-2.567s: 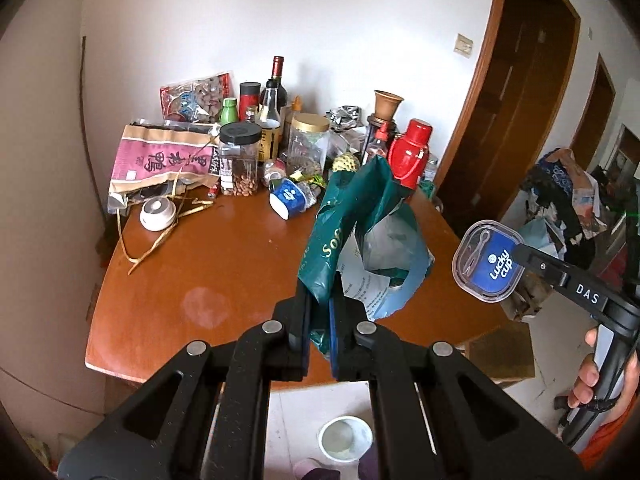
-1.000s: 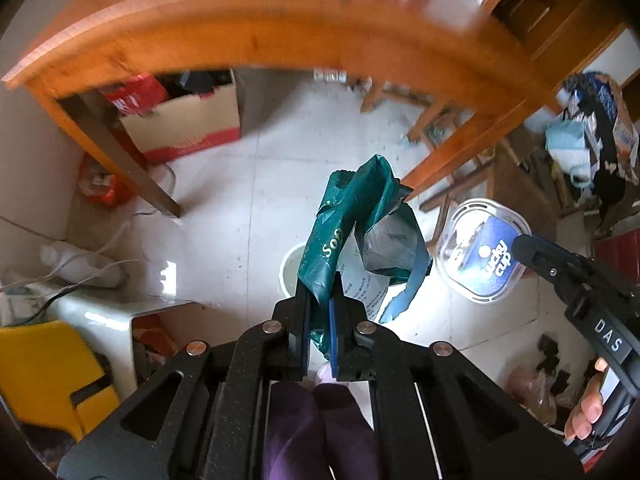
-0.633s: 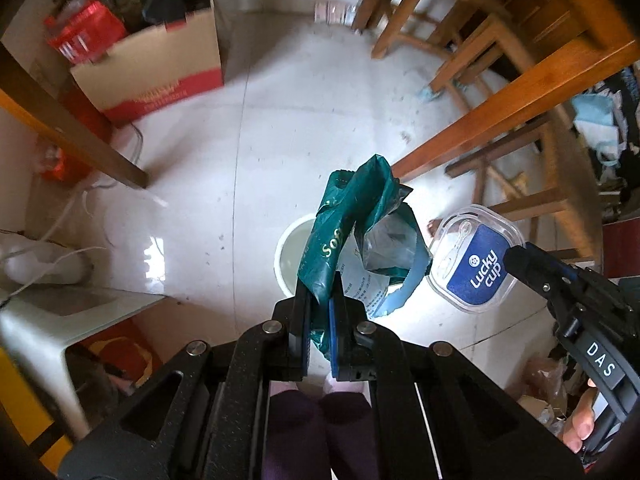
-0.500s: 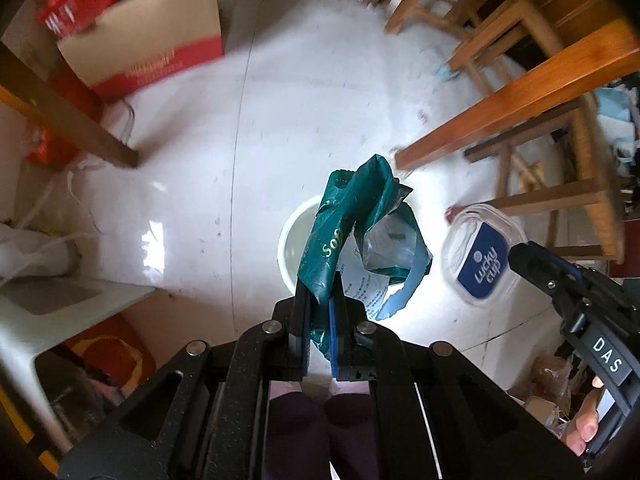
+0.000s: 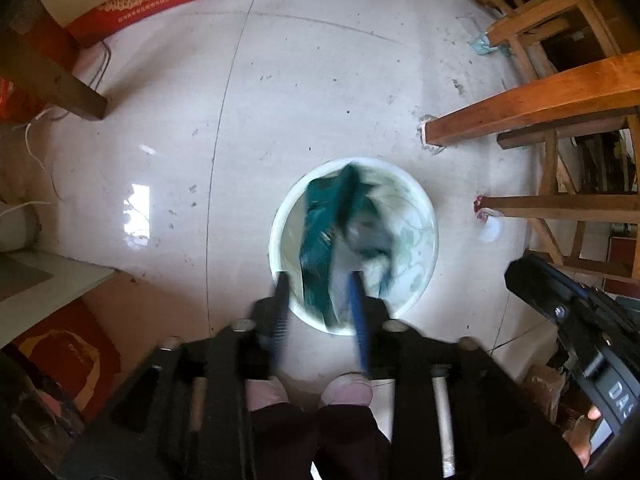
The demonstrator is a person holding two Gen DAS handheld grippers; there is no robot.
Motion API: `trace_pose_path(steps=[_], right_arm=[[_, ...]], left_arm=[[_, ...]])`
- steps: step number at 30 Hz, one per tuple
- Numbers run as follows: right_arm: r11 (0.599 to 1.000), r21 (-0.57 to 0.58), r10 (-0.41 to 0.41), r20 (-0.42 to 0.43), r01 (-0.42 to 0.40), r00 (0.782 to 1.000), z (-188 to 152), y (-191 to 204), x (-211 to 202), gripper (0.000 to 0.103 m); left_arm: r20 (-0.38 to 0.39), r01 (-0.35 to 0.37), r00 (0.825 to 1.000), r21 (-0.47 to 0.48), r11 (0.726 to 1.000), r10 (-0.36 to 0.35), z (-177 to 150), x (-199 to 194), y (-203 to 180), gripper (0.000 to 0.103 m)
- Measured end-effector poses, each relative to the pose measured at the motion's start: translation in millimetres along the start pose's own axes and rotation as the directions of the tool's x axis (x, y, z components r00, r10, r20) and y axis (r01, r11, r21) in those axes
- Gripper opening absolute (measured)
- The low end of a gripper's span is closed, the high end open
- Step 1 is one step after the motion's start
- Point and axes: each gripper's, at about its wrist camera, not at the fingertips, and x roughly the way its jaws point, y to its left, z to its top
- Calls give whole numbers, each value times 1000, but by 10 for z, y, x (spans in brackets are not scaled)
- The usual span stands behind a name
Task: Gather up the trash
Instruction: 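Open the left gripper to drop the green bag into the white bin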
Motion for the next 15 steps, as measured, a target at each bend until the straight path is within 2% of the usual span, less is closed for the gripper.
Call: trace_pose_path(steps=[1,4,5,9,11,13,15], right_arm=[[1000,1,-8,-2,8,1000,-17,3,-25,18],[1000,10,-23,9,23,1000,-84,-32,-74,40],[1000,6,-29,28,29,999,-96,-29,-61,45],[997,51,-66,54,63,996,-188,-167,-183,46],[992,106,-72,73,64,995,-260,-320,-221,46],[980,187,-84,93,66,992,-335,-556,-241,46],[961,269,-101,112,68,989,-399,-796,-224,46]], left_arm=[[-2,-1,1000,-3,1000,1,-4,-4,-4,43],[0,-2,1000,13,1000,2,14,-14,-29,49],[3,-7,1000,22,1000,7,29,2,-38,49],[25,-33,999,57,998,32,38,-73,-96,50],[45,-38,998,79,996,35,39,-127,-146,51],[73,-53,996,112,992,45,31,-186,-221,58],[90,-63,995,146,987,50,22,-200,-282,58]])
